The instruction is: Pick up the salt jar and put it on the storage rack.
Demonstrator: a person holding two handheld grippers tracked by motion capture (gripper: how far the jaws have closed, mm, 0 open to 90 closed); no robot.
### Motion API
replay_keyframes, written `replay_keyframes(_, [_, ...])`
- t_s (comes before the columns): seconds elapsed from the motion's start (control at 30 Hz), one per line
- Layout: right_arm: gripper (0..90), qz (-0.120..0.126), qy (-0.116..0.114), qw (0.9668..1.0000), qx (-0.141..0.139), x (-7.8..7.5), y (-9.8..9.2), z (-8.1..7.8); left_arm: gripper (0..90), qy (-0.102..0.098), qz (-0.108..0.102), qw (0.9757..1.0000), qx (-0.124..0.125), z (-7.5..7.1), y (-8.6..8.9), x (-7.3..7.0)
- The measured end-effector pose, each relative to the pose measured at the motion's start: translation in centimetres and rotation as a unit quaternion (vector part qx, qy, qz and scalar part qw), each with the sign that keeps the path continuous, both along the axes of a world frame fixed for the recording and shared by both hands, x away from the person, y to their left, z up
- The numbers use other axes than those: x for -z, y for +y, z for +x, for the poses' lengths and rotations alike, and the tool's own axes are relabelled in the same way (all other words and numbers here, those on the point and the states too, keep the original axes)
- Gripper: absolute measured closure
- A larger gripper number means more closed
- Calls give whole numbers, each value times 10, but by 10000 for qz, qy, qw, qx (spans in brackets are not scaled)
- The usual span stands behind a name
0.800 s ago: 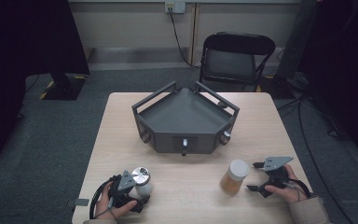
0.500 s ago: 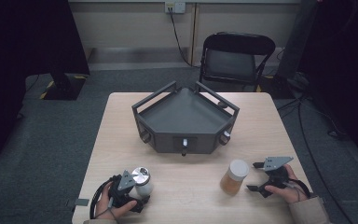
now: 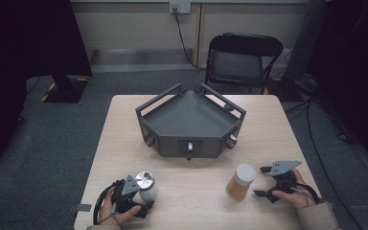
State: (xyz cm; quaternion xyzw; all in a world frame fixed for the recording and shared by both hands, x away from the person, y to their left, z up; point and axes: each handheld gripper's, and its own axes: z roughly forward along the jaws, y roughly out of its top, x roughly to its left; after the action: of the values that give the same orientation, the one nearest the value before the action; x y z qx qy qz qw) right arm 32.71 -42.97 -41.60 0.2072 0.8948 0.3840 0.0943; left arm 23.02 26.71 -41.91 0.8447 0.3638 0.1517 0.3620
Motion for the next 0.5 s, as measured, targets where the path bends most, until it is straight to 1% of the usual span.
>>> replay_keyframes(0.5, [15, -9, 7, 10000, 14, 0, 1, 0, 4, 18, 15, 10000, -2, 1, -1, -1])
